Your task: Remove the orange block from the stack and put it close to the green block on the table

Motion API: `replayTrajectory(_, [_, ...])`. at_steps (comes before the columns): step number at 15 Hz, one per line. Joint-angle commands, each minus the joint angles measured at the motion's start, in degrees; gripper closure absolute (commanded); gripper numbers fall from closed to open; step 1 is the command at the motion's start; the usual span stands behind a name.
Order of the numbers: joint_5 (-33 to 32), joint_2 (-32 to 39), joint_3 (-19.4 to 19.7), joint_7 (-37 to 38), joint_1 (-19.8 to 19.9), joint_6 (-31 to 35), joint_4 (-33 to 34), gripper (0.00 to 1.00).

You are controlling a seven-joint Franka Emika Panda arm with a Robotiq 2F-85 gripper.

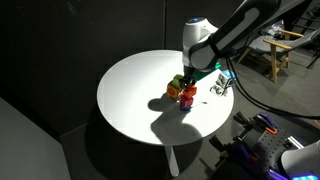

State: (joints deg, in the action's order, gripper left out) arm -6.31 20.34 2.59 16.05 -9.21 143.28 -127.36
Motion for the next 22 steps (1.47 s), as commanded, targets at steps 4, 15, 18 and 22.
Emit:
replayTrajectory(4, [-1.1, -2.0, 1.2, 2.3, 1.1, -4.5, 0.7, 0.74])
replayTrajectory(15, [0.2, -0.2, 2.5, 1.1, 5.2, -4.9, 1.4, 0.74])
replayTrajectory(18, [1.2, 0.6, 2.3, 0.5, 6.2, -4.9, 2.2, 0.74])
replayTrajectory(22, [2.1, 2.1, 2.4, 0.3, 7.3, -5.4, 4.2, 0.74])
